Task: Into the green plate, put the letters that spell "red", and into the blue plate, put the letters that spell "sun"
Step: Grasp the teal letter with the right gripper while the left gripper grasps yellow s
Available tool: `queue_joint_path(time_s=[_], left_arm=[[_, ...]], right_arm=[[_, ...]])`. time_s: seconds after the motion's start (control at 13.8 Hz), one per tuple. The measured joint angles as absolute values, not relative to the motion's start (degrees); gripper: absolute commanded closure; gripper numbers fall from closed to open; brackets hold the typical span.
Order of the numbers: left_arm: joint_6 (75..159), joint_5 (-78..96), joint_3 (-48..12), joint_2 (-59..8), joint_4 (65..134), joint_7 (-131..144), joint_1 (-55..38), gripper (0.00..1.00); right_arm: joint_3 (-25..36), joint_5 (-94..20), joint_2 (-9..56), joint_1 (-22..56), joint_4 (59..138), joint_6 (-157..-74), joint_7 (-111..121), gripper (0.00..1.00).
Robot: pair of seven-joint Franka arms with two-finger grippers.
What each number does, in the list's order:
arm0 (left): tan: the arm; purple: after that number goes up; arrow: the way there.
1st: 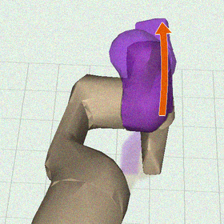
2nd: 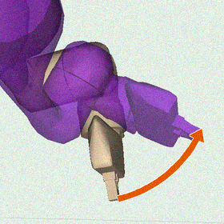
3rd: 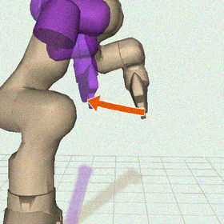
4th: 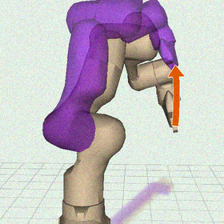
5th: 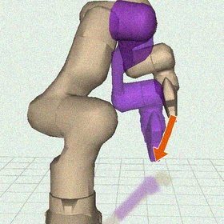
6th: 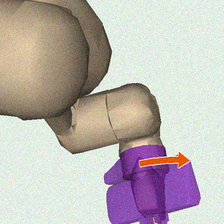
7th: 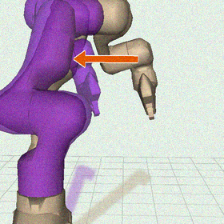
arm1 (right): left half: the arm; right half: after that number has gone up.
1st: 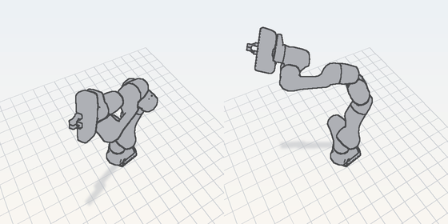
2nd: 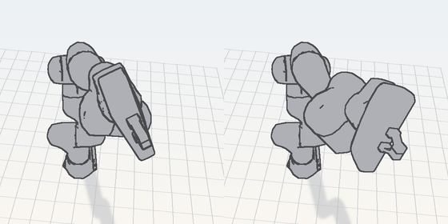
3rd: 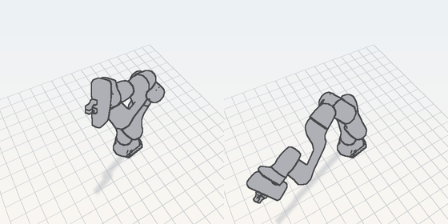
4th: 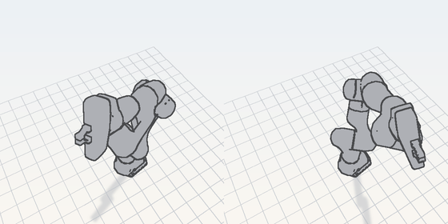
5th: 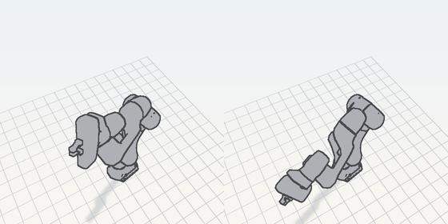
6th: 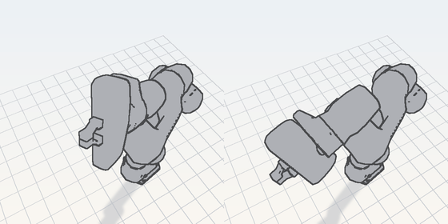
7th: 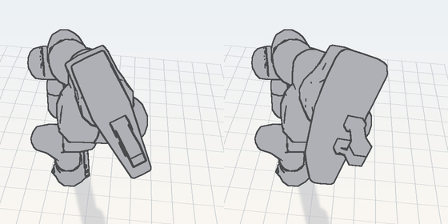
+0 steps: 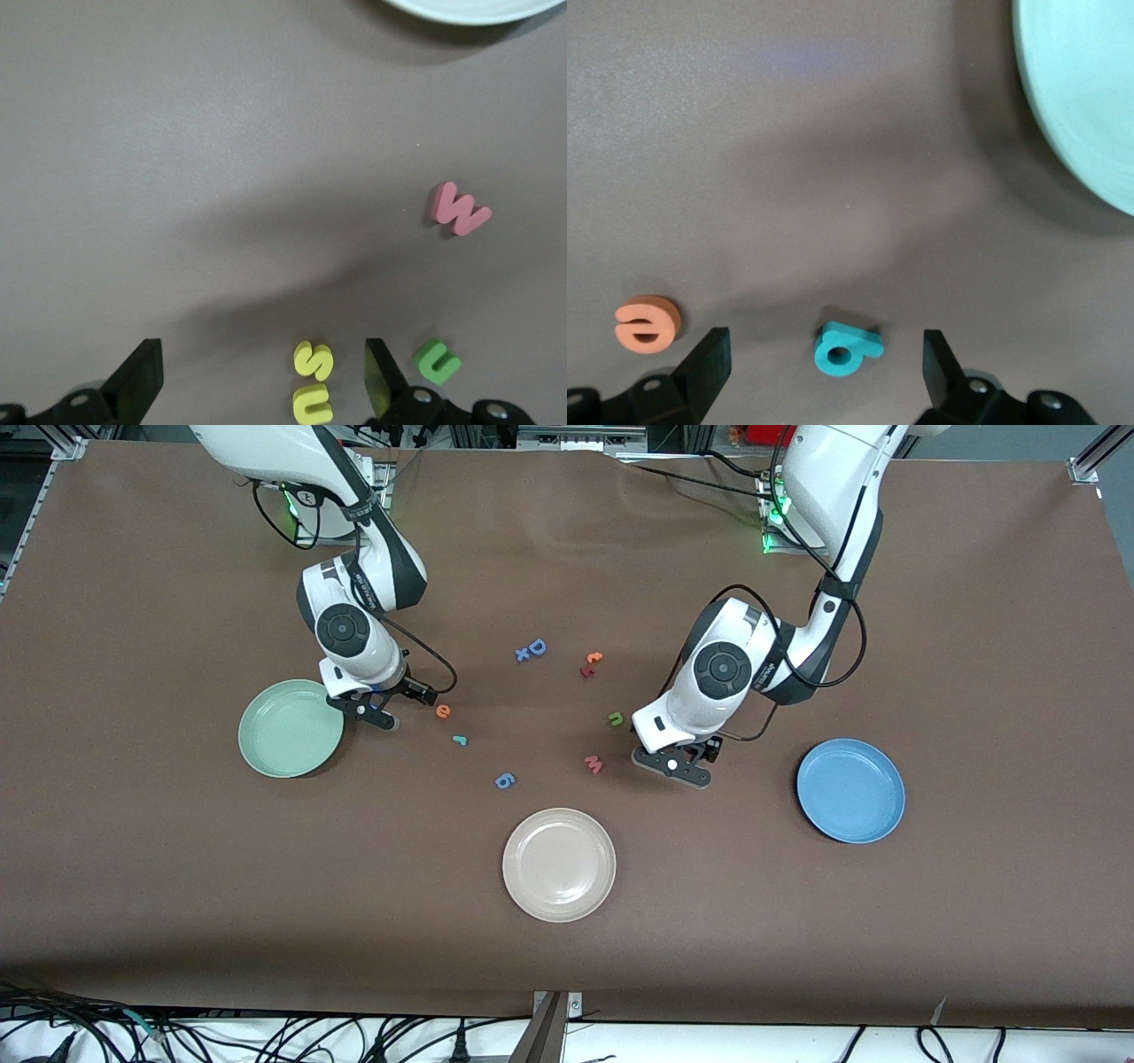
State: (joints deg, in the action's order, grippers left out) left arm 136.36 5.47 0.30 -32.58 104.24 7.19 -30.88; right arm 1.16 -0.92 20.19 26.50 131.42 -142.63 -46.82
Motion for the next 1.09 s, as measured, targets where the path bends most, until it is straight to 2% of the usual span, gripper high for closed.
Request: queue_joint_path(time_s=[0.22, 0.36, 0.51, 0.58, 0.65, 0.87, 1.09], left_arm=[[139.6, 5.5, 0.3, -32.8, 106.5, 9.0, -32.2, 0.00], [140.7, 5.3, 0.3, -32.9, 107.8, 10.0, -33.3, 0.00], [142.2, 2.9, 0.3, -32.9, 109.4, 11.4, -34.2, 0.00], [143.4, 1.6, 0.3, -32.9, 110.4, 12.6, -34.3, 0.00], [144.7, 0.9, 0.3, -32.9, 111.4, 13.4, -34.4, 0.00], [146.9, 0.8, 0.3, -32.8, 113.4, 14.7, -34.5, 0.01], [147.2, 0.8, 0.3, -32.8, 113.9, 15.5, -34.9, 0.21]], right_arm=[[1.2, -0.9, 19.9, 26.5, 133.6, -145.9, -46.9, 0.04], [1.2, -0.9, 19.8, 26.5, 134.6, -148.0, -46.9, 0.11], [1.2, -0.9, 19.8, 26.5, 135.0, -149.0, -47.2, 0.25], [1.2, -0.9, 19.8, 26.5, 135.0, -149.2, -47.7, 0.46], [1.2, -0.9, 19.8, 26.5, 135.0, -149.4, -47.9, 0.50], [1.2, -0.9, 19.8, 26.5, 135.0, -149.6, -48.4, 0.50], [1.2, -0.9, 19.8, 26.5, 135.0, -149.6, -48.4, 0.49]])
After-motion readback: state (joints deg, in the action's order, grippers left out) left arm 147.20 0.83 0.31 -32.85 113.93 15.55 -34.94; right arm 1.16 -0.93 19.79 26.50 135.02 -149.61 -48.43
